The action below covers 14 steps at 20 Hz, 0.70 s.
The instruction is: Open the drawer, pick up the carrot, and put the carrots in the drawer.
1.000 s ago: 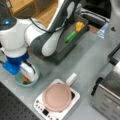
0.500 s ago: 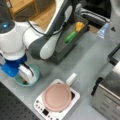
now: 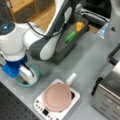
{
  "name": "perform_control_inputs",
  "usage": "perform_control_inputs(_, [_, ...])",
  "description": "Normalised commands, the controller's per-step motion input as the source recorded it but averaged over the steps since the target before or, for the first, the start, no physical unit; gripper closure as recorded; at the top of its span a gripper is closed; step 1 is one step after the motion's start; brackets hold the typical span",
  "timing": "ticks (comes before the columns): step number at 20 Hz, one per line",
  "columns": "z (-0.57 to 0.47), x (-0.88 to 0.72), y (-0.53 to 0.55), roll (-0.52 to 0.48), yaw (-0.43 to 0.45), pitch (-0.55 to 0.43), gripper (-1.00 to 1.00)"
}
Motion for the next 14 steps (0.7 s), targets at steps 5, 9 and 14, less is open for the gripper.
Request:
perform_control_inputs(5, [-0.01, 0.11, -0.14, 0.11, 0.007, 0.064, -1.0])
perform_control_inputs(9, [0.01, 0.03, -0.13, 0.111, 0.017, 0.043, -1.0])
perform_control_inputs(14, [0.01, -0.06, -0.1, 0.112, 0.027, 0.04, -1.0])
